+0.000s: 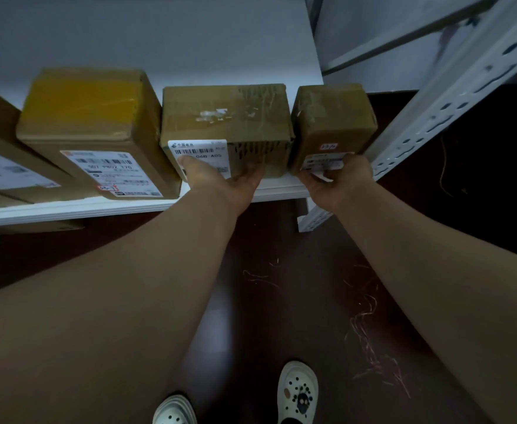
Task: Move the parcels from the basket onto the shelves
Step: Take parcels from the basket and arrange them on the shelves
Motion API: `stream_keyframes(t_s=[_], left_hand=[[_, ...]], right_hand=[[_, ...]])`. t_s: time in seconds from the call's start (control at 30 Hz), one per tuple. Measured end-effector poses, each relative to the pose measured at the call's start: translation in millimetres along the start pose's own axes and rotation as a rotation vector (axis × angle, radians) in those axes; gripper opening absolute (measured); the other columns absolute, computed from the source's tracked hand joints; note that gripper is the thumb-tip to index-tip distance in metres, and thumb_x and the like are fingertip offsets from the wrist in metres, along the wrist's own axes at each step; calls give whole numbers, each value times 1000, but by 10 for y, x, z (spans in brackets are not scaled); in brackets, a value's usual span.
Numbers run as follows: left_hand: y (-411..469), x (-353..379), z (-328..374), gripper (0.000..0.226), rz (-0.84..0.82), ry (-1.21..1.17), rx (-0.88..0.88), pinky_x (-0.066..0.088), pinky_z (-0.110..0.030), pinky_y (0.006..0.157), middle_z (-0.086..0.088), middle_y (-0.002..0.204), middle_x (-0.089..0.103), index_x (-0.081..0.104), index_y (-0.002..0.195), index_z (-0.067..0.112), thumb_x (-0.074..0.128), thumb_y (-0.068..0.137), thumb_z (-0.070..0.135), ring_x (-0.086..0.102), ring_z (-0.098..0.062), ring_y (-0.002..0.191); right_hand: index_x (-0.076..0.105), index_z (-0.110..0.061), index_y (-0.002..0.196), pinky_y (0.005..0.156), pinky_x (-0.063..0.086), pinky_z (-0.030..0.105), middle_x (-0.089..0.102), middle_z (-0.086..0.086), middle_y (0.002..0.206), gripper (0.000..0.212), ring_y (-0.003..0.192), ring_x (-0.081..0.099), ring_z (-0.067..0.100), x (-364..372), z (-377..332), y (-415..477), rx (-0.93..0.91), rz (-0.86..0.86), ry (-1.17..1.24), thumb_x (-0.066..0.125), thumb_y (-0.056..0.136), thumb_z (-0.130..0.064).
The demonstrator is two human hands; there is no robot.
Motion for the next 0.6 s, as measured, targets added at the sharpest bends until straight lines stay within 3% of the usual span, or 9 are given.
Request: stream_keyframes(t_s=[0.07, 0.23, 0.33, 0.47, 0.6], left_hand=[[-36, -52, 62, 41, -10, 71, 1, 41, -61, 98, -21, 111, 51, 42, 117, 12, 36, 99, 49, 47, -46, 118], [-202, -502, 286, 51, 105, 192, -20, 52, -48, 88, -23, 124, 53, 49, 129, 5, 43, 96, 43, 54, -39, 113], [-292, -822, 625, 57, 228, 176, 69, 50, -41, 83, -22, 121, 49, 40, 135, 2, 43, 96, 44, 54, -31, 107], [-363, -1078, 1295, 58, 305, 80, 225, 50, -39, 92, -17, 103, 48, 37, 139, 8, 46, 95, 46, 52, -24, 84], [-409, -1145, 1874, 70, 265, -2, 313, 50, -42, 92, -19, 113, 45, 30, 146, 13, 54, 91, 49, 51, -27, 107]], right_hand=[[47, -6, 131, 94, 51, 51, 56, 18, 122, 38, 110, 58, 37, -33, 57, -64, -6, 14, -36, 48, 98, -25], [50, 2, 113, 86, 49, 44, 53, 21, 103, 36, 84, 56, 32, -89, 518, -385, 71, 57, -149, 38, 102, -30], [49, 2, 124, 84, 48, 44, 55, 25, 112, 37, 89, 59, 35, 90, 928, -531, 169, -20, -224, 37, 103, -26], [41, 4, 135, 93, 45, 47, 56, 27, 113, 38, 96, 59, 37, 508, 1491, -714, 273, -136, -259, 36, 103, -15], [30, 8, 141, 107, 37, 47, 46, 29, 134, 45, 125, 47, 39, 853, 1950, -821, 320, -189, -228, 37, 103, -15]])
Point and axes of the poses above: each hand's wrist, its own y-axis towards the middle knuckle, its own x-axis out of the palm, z = x × y, the point moved 3 cm from there along y, towards the middle knuckle
